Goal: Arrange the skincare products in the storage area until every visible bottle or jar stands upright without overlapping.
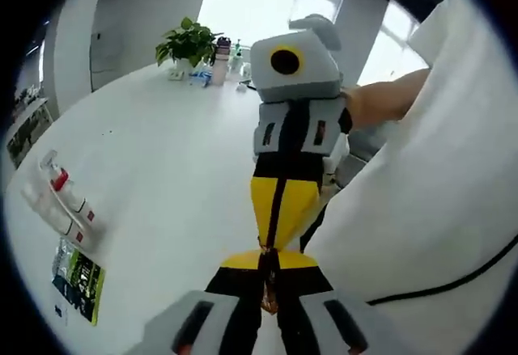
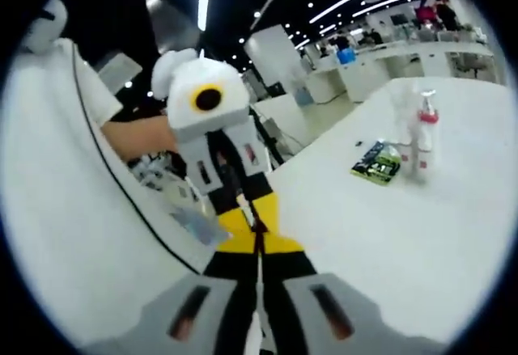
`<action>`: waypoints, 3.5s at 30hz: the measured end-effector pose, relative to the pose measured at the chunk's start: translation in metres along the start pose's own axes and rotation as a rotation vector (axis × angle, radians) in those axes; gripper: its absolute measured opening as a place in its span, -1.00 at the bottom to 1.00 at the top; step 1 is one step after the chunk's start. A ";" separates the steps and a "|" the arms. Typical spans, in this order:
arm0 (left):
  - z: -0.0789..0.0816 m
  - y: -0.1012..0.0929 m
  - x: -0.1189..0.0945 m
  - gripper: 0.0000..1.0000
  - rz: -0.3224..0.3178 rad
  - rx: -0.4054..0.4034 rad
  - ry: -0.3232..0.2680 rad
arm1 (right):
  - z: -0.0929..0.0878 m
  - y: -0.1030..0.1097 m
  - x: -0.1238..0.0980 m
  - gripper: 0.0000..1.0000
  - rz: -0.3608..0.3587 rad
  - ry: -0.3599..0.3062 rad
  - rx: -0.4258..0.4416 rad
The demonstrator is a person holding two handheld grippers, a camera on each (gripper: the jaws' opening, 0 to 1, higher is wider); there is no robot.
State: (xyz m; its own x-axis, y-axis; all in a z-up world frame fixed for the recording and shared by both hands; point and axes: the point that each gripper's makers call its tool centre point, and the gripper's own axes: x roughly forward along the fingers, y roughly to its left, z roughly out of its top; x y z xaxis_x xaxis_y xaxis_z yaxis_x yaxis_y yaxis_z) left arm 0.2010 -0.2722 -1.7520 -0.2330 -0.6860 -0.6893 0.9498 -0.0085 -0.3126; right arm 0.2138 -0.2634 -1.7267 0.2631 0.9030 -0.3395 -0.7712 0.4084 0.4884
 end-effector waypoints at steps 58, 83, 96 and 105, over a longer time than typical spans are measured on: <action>0.042 0.028 -0.029 -0.92 -0.156 -0.809 -0.654 | 0.040 -0.031 -0.039 -1.00 -0.029 -0.397 0.349; 0.047 0.018 -0.021 -0.94 -0.243 -0.841 -0.657 | 0.062 -0.043 -0.042 -1.00 0.038 -0.508 0.468; 0.048 0.022 -0.024 -0.99 -0.287 -0.884 -0.666 | 0.059 -0.040 -0.018 -1.00 0.032 -0.409 0.352; 0.041 0.028 -0.030 -1.00 -0.272 -0.883 -0.663 | 0.070 -0.049 -0.024 -0.98 0.077 -0.446 0.419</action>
State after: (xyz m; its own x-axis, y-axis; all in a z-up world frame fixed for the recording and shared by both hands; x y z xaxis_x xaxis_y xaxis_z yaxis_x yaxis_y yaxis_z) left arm 0.2429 -0.2816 -1.7132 -0.0033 -0.9916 -0.1289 0.3442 0.1199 -0.9312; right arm 0.2858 -0.2956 -1.6860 0.5027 0.8638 0.0342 -0.5283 0.2756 0.8031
